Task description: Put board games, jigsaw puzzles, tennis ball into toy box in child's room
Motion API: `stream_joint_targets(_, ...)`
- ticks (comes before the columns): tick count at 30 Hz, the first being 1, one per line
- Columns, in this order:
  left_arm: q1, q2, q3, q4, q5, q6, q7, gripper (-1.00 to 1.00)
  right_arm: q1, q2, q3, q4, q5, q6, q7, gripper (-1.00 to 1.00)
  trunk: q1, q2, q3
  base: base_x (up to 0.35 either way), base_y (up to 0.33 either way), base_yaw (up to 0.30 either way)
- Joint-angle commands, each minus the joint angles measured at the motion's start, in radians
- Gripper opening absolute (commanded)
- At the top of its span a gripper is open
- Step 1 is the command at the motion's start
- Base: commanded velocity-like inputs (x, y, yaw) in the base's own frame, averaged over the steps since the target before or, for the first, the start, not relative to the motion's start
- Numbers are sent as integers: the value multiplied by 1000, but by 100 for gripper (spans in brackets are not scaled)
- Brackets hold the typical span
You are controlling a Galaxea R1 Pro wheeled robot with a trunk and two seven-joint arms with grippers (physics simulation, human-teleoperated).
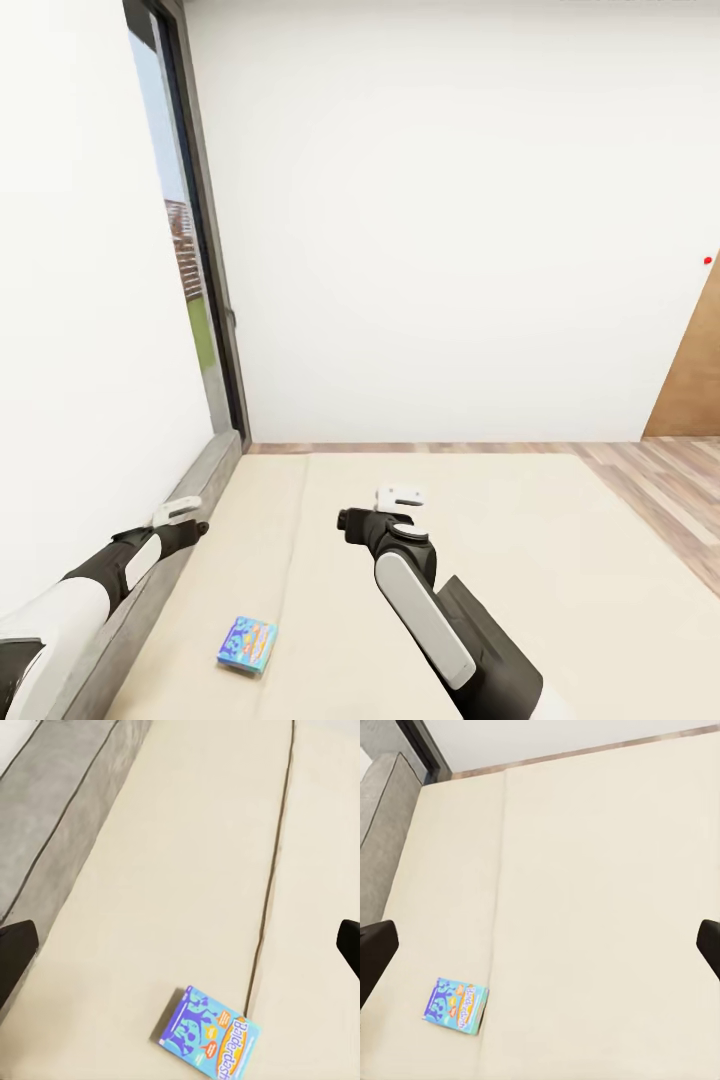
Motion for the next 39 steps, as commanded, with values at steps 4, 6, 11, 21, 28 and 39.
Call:
stream_joint_targets(4,0,1,-3,-1,6,5,-1,100,-1,0,0,-1,-7,4,-8,100,0,-1,-1,0,192,-116)
stream_joint_targets(6,0,0,-3,-1,6,5,-1,100,-1,-1,-1,-1,-7,4,-8,100,0,-1,-1,0,162,-141)
stream_joint_targets(11,0,0,-3,-1,7,5,-1,100,-1,-1,0,-1,-7,4,-8,100,0,-1,-1,0,56,-51)
stream_joint_targets(21,1,-1,-3,0,7,4,-1,100,-1,-1,3,-1,-7,4,-8,100,0,-1,-1,0,8,-7)
stream_joint_targets(28,0,-1,-3,0,7,5,-1,100,-1,0,4,0,-7,4,-8,100,0,-1,-1,0,55,0)
stream_joint_targets(39,2,-1,-3,0,7,4,-1,100,-1,1,4,2,-7,4,-7,100,0,-1,-1,0,14,0)
